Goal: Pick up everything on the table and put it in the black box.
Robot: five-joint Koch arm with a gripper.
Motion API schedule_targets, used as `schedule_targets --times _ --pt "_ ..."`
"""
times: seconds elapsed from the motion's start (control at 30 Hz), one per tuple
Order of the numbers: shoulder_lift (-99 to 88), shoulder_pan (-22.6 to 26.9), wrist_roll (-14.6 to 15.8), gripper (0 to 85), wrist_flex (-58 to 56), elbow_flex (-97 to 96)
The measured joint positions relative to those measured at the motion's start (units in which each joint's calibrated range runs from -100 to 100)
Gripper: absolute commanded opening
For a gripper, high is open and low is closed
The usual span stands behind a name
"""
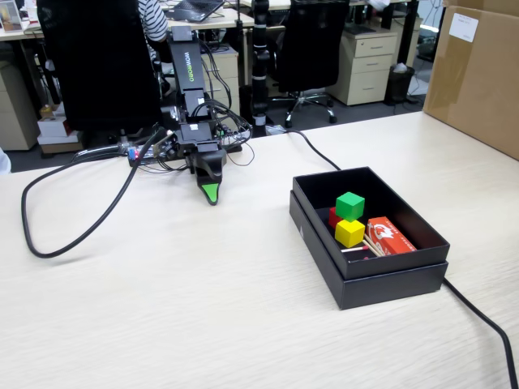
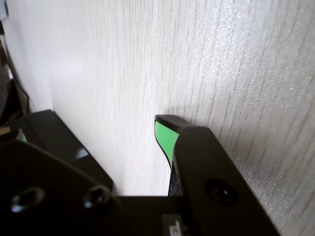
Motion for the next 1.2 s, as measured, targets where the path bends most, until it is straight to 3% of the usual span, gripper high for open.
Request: schedule_targets --times 1.2 --pt "-0.26 0.39 -0.29 50.4 -2.25 -0.91"
